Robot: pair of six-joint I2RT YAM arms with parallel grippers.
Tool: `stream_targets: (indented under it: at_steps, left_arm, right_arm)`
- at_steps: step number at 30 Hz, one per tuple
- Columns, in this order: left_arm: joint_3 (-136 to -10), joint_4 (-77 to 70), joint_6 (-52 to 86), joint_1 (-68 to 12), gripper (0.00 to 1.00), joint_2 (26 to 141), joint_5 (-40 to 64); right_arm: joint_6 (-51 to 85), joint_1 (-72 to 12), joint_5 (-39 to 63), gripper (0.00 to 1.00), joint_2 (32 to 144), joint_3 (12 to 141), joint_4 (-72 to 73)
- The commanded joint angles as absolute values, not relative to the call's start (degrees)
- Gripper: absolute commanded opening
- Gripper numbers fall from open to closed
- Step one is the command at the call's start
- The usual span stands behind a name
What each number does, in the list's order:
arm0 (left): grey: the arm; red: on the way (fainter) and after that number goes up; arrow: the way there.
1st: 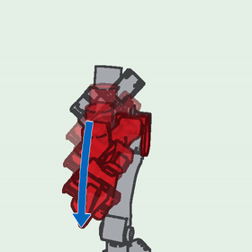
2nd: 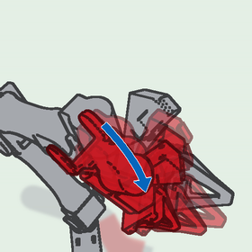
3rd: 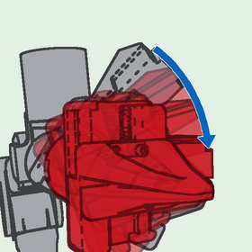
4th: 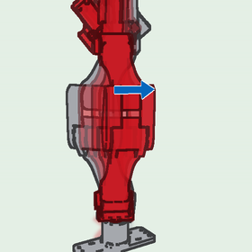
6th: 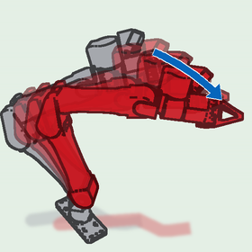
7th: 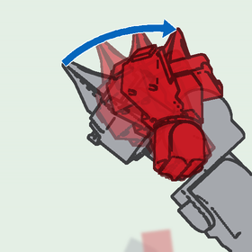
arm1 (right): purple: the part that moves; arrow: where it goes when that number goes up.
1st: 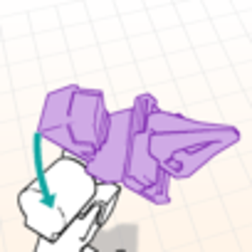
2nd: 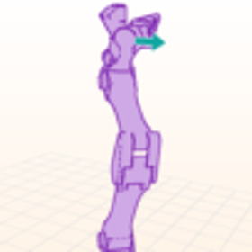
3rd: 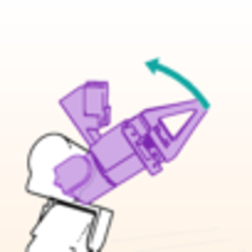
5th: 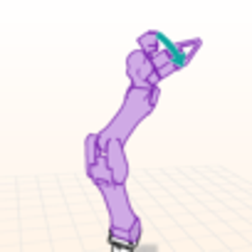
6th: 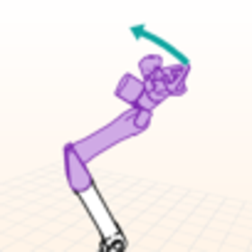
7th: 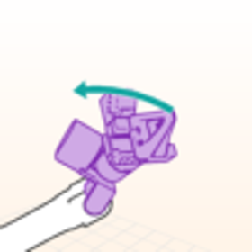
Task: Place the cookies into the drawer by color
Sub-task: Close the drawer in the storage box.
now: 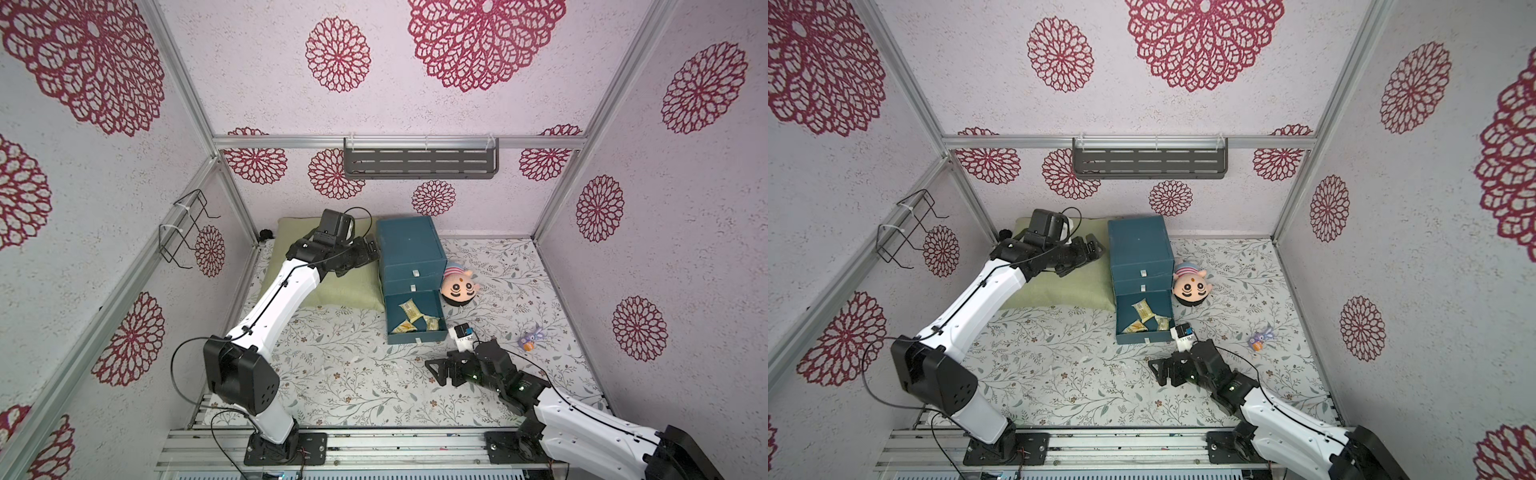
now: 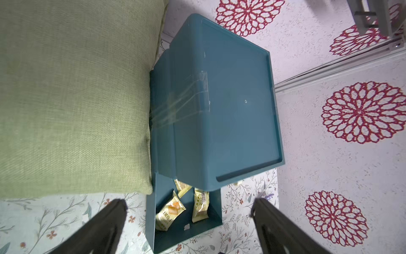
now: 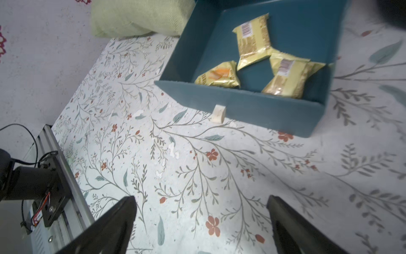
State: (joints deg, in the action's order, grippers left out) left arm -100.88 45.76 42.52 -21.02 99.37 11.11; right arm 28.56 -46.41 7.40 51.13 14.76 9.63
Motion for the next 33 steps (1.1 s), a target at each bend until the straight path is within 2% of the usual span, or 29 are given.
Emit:
stream_targets:
  at_steps: [1, 8, 11, 18, 20, 24, 33]
  left_arm:
    - [-108.4, 52.7, 39.7, -20.1, 0.97, 105.4, 15.3]
    - [-126.9, 63.1, 35.2, -20.0, 0.97, 120.9, 12.3]
    - [-130.8, 66.0, 32.7, -20.1, 1.00, 125.3, 10.5]
    - [-131.9, 67.7, 30.8, -20.7, 0.87, 128.2, 8.5]
    - [-133.2, 68.4, 30.5, -21.1, 0.78, 128.8, 8.2]
    - [-137.3, 71.0, 30.2, -22.3, 0.73, 131.6, 7.1]
    - [-137.2, 71.6, 30.1, -22.8, 0.72, 133.7, 8.5]
  right_arm:
    - [29.7, -49.8, 4.3, 0.99, 53.0, 14.9, 14.5]
    - [30.5, -51.1, 2.7, 0.99, 56.8, 13.7, 18.8]
    - [31.0, -51.3, 1.5, 0.98, 57.9, 13.6, 19.9]
    - [34.2, -51.4, -2.0, 0.94, 59.8, 12.3, 24.3]
    - [35.4, -51.4, -3.9, 0.92, 60.6, 12.3, 25.0]
    - [37.3, -51.4, -7.0, 0.86, 62.8, 12.7, 27.6]
    - [37.5, -49.3, -11.3, 0.55, 73.9, 18.0, 31.9]
